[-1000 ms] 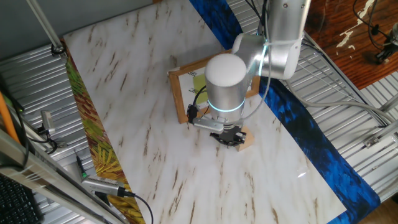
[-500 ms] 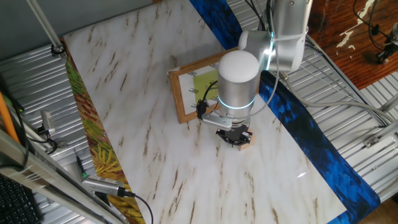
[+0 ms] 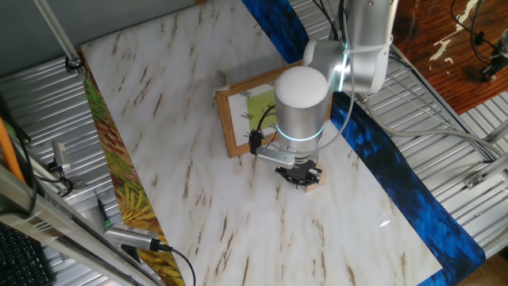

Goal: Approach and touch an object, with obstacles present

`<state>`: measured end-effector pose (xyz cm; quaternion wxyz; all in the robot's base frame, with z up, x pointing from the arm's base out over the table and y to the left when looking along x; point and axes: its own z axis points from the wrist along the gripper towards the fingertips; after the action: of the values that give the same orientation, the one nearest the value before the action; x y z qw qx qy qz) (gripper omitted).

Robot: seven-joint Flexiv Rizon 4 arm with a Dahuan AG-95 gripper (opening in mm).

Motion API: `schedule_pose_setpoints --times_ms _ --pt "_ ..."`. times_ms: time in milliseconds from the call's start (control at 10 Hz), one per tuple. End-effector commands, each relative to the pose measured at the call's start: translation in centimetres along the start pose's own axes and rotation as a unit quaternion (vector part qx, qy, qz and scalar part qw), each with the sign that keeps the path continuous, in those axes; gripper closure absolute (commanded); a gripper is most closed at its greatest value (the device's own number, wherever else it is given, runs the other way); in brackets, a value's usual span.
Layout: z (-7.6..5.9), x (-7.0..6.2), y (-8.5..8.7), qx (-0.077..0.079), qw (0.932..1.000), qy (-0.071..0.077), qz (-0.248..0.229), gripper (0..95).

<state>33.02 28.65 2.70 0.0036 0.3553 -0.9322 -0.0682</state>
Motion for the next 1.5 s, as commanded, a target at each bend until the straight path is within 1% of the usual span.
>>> schedule_pose_setpoints --times_ms 100,200,400,600,700,900,1000,1200,1400,1500 --pt "0.03 -0.18 -0.02 0.002 1.0 0.0 0.003 95.0" --pt "0.03 -0.18 -0.03 0.003 1.0 -0.001 -0.001 95.0" --pt "0.03 -0.18 -0.03 0.013 0.9995 0.003 -0.027 95.0" --pt "0.03 -0.18 -0.03 0.015 0.9995 0.008 -0.027 95.0" --pt "0.03 -0.18 -0.03 0.014 0.9994 0.008 -0.03 95.0" --pt "0.03 -0.18 -0.03 0.009 0.9998 0.003 -0.018 95.0" --pt "0.03 -0.18 -0.03 0.009 0.9999 0.003 0.009 95.0" --pt "0.03 -0.18 -0.03 0.011 0.9993 0.007 0.035 95.0" --pt "0.03 -0.18 -0.03 0.011 0.9993 0.006 0.034 95.0" --pt "0.03 -0.21 -0.05 0.014 0.9993 0.01 0.032 95.0"
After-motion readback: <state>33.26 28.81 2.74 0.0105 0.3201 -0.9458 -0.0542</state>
